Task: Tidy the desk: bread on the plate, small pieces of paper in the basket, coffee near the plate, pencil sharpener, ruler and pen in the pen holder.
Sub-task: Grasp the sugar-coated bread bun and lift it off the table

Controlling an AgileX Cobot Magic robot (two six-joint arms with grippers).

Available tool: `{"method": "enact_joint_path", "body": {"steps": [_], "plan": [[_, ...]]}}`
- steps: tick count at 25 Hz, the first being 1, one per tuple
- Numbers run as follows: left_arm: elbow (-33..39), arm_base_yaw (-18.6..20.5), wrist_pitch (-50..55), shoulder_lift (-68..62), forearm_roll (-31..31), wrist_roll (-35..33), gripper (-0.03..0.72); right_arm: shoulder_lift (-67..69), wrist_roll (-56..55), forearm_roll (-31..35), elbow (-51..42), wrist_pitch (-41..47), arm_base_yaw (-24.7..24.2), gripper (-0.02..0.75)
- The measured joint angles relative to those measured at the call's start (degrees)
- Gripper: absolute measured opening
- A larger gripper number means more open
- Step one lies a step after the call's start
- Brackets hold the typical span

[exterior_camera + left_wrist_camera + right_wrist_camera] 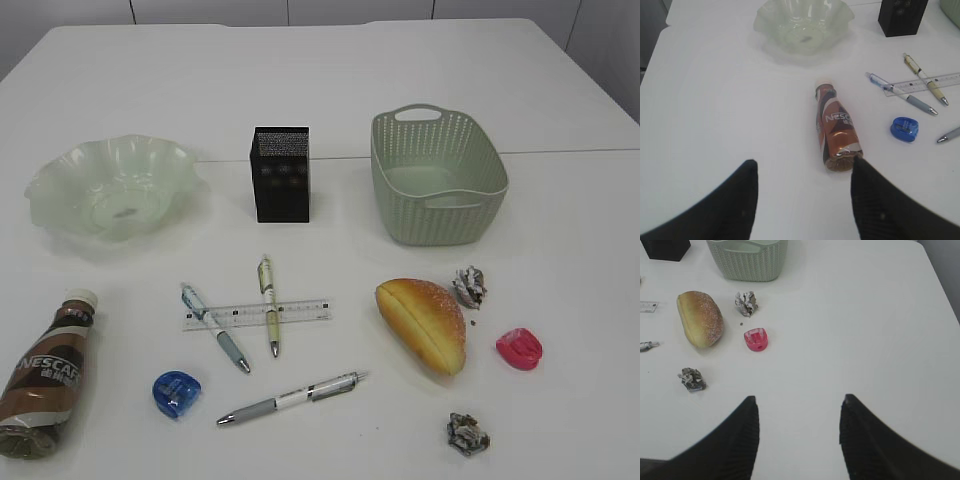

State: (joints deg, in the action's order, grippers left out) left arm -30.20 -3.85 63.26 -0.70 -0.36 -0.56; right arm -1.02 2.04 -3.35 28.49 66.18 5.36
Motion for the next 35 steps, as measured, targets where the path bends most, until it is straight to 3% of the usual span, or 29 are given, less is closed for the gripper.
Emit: {"method": "enact_joint_path", "body": {"steps": [18,35], "plan": [[-0.58,0.00,0.73,-0.61,0.36,0.00,0.440,0.00,0.00,0.00,0.00,0.00,0.00,0.384],[-19.52,0.00,8.57,-18.56,-2.58,0.00,0.442,0.00,0.00,0.00,0.00,0.00,0.00,0.384]]}}
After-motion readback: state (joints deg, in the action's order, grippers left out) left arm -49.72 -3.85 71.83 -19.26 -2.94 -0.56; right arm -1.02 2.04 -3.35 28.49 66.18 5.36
